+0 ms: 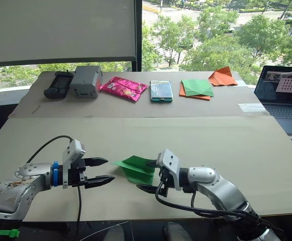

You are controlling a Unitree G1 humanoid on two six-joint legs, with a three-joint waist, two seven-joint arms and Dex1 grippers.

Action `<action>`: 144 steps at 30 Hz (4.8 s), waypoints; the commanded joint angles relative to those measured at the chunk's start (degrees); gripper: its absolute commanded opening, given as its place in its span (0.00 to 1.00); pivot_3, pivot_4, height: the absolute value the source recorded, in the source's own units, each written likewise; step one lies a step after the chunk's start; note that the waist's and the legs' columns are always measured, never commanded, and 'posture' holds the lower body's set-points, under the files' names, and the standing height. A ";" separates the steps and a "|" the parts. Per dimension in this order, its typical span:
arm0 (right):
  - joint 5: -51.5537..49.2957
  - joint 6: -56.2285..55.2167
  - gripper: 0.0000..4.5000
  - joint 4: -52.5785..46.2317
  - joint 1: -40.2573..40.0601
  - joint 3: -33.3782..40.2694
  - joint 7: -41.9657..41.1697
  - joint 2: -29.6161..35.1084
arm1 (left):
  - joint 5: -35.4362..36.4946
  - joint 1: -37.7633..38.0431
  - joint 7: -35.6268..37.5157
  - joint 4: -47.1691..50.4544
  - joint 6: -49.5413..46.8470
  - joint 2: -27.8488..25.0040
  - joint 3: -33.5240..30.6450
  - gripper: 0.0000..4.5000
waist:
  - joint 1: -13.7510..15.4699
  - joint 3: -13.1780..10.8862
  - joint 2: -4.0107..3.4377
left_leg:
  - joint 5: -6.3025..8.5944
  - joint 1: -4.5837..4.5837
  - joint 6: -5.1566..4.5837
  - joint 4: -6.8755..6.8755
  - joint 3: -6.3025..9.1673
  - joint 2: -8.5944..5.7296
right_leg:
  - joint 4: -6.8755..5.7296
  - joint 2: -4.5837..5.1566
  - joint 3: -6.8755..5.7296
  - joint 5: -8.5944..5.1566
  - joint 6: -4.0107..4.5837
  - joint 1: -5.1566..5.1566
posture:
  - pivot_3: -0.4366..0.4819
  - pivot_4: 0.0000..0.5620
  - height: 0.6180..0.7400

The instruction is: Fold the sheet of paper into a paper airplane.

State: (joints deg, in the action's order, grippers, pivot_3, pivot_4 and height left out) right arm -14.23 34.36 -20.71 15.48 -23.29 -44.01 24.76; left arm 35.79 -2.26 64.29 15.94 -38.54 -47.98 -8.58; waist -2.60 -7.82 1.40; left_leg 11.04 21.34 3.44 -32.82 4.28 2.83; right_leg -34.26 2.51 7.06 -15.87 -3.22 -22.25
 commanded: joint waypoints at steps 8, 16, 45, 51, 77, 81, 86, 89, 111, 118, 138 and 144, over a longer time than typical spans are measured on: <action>1.58 -2.87 0.12 2.08 2.43 -0.06 -0.15 -0.80 | 0.14 0.32 -1.07 1.62 1.59 0.05 -0.11 1.00 | 0.06 0.01 -0.01 | -0.07 0.00 -0.12 0.00 -0.01 0.00 | -0.01 0.00 0.01 0.01 0.00 0.02 | 0.48 0.27 1.00; 3.05 -4.42 0.01 1.86 1.95 -0.43 -0.52 -0.63 | 0.12 0.95 -1.34 1.54 1.55 -0.03 -0.16 1.00 | -0.01 0.02 -0.01 | -0.08 -0.02 -0.13 -0.01 -0.01 0.00 | -0.10 0.00 0.01 0.02 -0.01 0.02 | 0.48 0.27 1.00; 25.33 -22.77 0.34 2.06 -0.46 -6.86 5.97 2.47 | 0.78 0.59 -1.17 0.91 0.86 -0.75 -0.53 1.00 | 0.07 0.05 0.04 | -0.09 -0.09 -0.14 -0.07 -0.03 -0.02 | -0.34 0.00 0.01 0.02 -0.01 0.03 | 0.48 0.27 1.00; 28.32 -22.32 0.34 1.89 -0.78 -7.45 6.44 1.71 | 0.84 0.36 -0.94 0.80 0.75 -0.80 -0.42 1.00 | 0.06 0.07 0.07 | -0.09 -0.12 -0.15 -0.11 -0.04 -0.03 | -0.52 0.00 0.02 0.02 -0.01 0.02 | 0.48 0.27 1.00; 23.84 -14.95 0.01 1.10 -1.40 -3.23 3.43 -1.83 | 1.44 0.81 -1.86 1.99 0.69 0.11 -0.59 1.00 | 0.04 0.10 0.11 | -0.10 -0.20 -0.15 -0.12 -0.04 -0.03 | -0.72 -0.01 0.02 0.02 -0.01 0.05 | 0.48 0.27 1.00; 18.56 -8.79 0.01 -4.82 -2.29 2.65 4.04 -3.21 | 2.20 -0.06 -2.85 2.17 0.38 1.22 -0.74 1.00 | 0.11 0.09 0.11 | -0.10 -0.19 -0.16 -0.13 -0.04 -0.03 | -0.74 -0.01 0.02 0.03 -0.01 0.06 | 0.48 0.27 1.00; 13.88 3.81 0.01 -15.29 -5.72 12.04 7.90 -4.89 | 4.53 -2.22 -6.69 3.09 -0.59 4.61 -1.75 1.00 | 0.31 0.14 0.16 | -0.10 -0.17 -0.16 -0.15 -0.02 -0.04 | -0.74 -0.01 0.02 0.03 -0.02 0.10 | 0.48 0.27 1.00; 14.40 13.22 0.01 -20.06 -7.12 20.22 13.46 -5.73 | 5.82 -2.69 -10.73 6.05 -1.37 7.60 -1.86 1.00 | 0.22 0.15 0.16 | -0.10 -0.18 -0.16 -0.15 -0.01 -0.04 | -0.76 -0.02 0.02 0.03 -0.02 0.10 | 0.48 0.27 1.00; 16.61 30.32 0.14 -9.06 -7.96 39.05 27.84 -0.75 | 1.58 -4.69 -4.40 11.37 3.68 2.42 5.53 1.00 | -0.08 0.19 -0.07 | -0.11 -0.16 -0.16 -0.20 -0.05 -0.08 | -0.69 -0.02 0.11 0.06 -0.01 0.08 | 0.48 0.27 1.00; 7.46 28.78 0.66 -16.04 -3.39 45.42 23.40 -2.89 | 1.48 -3.51 -4.72 10.92 3.90 2.12 4.23 1.00 | -0.11 0.14 -0.14 | -0.11 -0.13 -0.17 -0.20 -0.06 -0.09 | -0.69 -0.02 0.12 0.06 -0.02 0.08 | 0.48 0.27 1.00; 1.90 -7.43 0.99 -12.19 -21.74 28.23 9.05 1.59 | -1.65 5.35 -18.29 4.47 8.89 9.32 -8.42 1.00 | 0.11 0.11 0.09 | 0.18 -0.14 0.30 -0.17 -0.09 -0.06 | -0.55 0.05 0.08 0.04 0.01 0.03 | 0.48 0.27 1.00; 0.62 -11.45 0.99 -7.77 -20.97 28.93 9.13 0.83 | -1.05 6.11 -19.00 5.56 8.27 9.64 -8.98 1.00 | 0.01 0.12 0.05 | 0.12 -0.17 0.19 -0.17 -0.08 -0.05 | -0.65 0.01 0.08 0.04 0.01 0.06 | 0.48 0.27 1.00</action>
State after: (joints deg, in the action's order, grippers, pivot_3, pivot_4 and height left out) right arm -12.55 25.02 -27.95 -6.04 4.61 -34.84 25.41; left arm 34.04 3.85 45.56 19.77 -30.98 -38.05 -16.11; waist -2.59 -7.69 1.45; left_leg 11.13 21.17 3.59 -32.99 4.20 2.78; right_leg -34.90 2.51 7.15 -15.83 -3.21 -22.19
